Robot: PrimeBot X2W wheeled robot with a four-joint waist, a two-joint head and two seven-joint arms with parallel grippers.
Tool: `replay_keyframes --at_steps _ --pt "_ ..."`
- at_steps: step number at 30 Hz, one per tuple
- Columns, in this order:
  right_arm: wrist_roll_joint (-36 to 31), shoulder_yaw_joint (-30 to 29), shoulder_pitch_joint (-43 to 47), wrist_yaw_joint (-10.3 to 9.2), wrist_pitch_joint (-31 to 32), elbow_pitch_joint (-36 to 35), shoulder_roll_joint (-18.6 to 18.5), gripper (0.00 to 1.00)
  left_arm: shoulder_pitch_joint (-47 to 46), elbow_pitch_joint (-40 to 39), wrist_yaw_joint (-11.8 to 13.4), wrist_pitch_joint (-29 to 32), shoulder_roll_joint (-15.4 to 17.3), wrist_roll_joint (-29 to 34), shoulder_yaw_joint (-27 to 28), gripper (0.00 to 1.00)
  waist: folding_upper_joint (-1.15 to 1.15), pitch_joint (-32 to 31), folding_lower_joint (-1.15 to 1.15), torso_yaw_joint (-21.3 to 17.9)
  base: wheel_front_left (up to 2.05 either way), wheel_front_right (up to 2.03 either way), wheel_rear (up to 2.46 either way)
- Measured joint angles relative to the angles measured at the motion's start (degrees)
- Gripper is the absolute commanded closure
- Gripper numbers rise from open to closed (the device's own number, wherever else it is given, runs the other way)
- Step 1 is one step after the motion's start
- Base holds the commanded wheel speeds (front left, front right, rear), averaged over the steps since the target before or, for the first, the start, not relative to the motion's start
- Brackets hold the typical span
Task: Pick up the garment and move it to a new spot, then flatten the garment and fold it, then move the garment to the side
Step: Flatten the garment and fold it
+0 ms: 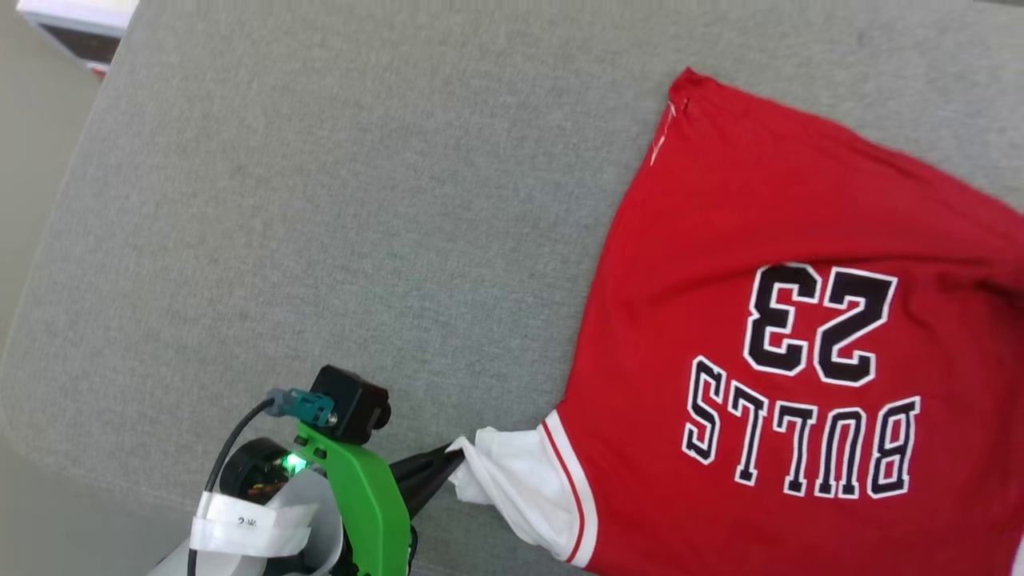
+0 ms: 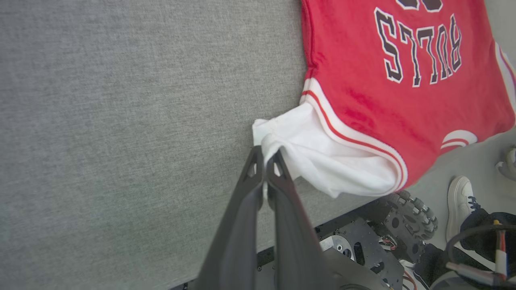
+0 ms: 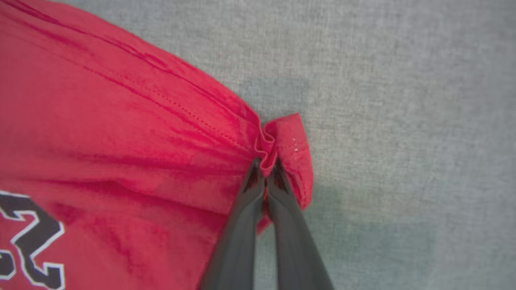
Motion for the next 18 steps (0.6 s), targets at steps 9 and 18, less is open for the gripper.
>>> replay_keyframes --at_steps 9,18 --pt "0.71 -3.23 12.74 0.01 -3.78 -2.26 1.92 1.0 3.26 1.62 1.1 -2.3 0.27 -1.33 0.94 1.0 0.0 -7.08 0.0 -4.59 0.0 0.0 0.0" --pt "1.22 -7.59 25.79 0.0 -5.55 -8.7 4.86 1.0 5.56 3.58 2.55 -4.83 -0.45 -1.93 1.42 1.0 0.0 -12.99 0.0 -8.32 0.0 0.0 0.0"
